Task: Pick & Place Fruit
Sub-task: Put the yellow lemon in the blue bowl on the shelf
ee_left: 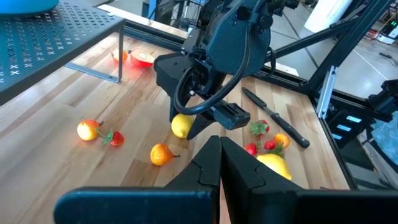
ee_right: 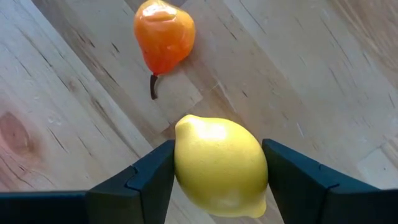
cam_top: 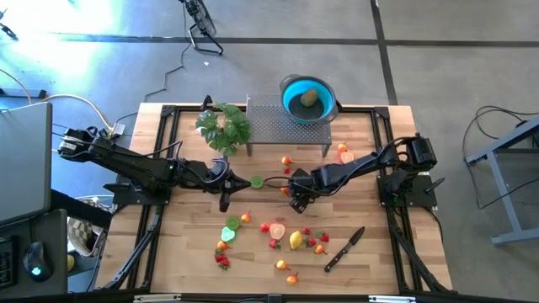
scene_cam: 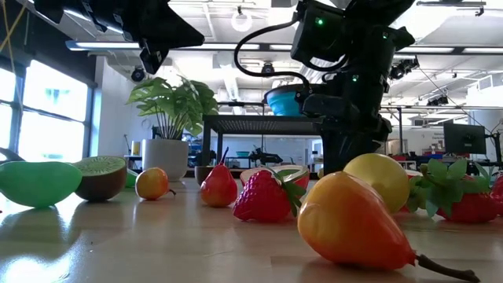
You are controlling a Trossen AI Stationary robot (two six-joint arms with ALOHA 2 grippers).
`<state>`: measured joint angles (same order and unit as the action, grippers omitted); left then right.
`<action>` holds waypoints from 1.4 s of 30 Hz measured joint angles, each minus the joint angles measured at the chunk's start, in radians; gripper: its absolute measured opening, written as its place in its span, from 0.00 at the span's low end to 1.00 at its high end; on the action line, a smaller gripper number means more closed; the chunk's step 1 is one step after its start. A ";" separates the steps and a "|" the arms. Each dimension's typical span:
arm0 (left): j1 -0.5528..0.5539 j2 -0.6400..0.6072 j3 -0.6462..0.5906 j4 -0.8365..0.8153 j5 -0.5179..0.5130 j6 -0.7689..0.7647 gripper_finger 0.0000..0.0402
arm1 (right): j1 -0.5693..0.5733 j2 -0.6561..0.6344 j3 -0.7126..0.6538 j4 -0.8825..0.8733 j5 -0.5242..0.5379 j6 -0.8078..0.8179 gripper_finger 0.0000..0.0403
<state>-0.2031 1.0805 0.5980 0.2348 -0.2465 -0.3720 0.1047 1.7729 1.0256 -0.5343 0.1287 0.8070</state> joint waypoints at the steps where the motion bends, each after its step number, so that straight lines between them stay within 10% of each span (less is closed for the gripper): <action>1: 0.000 0.000 0.000 0.000 -0.003 0.000 0.00 | 0.000 0.000 0.000 0.000 0.000 0.000 0.55; 42: 0.000 0.000 0.000 -0.003 -0.006 0.000 0.00 | 0.000 -0.001 0.000 0.001 -0.025 -0.019 0.53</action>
<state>-0.2031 1.0805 0.5980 0.2314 -0.2528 -0.3717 0.1043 1.7721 1.0252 -0.5335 0.1036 0.7883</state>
